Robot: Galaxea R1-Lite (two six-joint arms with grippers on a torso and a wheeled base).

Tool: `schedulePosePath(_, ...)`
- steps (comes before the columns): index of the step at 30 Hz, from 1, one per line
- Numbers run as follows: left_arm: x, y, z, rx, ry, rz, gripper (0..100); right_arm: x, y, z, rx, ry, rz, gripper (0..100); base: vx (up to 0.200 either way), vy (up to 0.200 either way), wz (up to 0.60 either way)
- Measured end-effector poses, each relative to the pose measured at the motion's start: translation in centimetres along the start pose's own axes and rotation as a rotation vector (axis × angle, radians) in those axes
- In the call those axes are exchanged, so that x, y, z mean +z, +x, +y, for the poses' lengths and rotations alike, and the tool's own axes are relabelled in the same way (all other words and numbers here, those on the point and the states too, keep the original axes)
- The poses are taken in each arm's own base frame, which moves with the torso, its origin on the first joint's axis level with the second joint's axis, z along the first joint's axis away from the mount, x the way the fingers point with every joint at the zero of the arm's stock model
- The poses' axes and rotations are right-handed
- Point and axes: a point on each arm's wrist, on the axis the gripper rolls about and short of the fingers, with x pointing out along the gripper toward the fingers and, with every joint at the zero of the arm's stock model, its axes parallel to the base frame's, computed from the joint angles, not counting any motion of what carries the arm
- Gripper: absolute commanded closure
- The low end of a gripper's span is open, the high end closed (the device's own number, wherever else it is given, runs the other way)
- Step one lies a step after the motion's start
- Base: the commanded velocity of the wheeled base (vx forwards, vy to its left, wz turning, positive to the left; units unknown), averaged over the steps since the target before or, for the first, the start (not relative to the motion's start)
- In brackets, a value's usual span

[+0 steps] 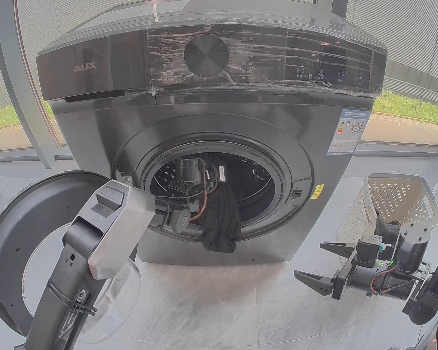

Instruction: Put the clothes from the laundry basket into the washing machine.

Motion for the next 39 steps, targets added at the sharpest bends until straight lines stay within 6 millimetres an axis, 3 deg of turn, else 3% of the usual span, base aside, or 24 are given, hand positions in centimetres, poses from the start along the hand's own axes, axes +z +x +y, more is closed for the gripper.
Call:
schedulePosePath(5,0.0,0.8,1.3,0.037,-0.005,-0.047,100,0.0,0.0,0.0,0.0,0.001,0.001,0,0.0,0.0,0.0)
schedulePosePath(6,-0.1,0.9,1.4,0.039,-0.005,-0.047,0,0.0,0.0,0.0,0.0,0.001,0.001,0,0.0,0.0,0.0)
schedulePosePath(18,-0.1,0.4,1.2,0.03,-0.027,-0.004,0,-0.1,0.0,0.0,-0.002,0.002,0.003,0,0.0,0.0,0.0)
schedulePosePath(30,-4.0,-5.1,-2.3,-0.136,0.023,0.317,0,0.0,-0.1,0.0,-0.001,0.001,0.002,0,0.0,0.0,0.0)
schedulePosePath(39,-5.9,-5.6,-2.3,-0.162,0.049,0.366,0,0.0,-0.1,0.0,-0.003,0.001,0.0,0,0.0,0.0,0.0)
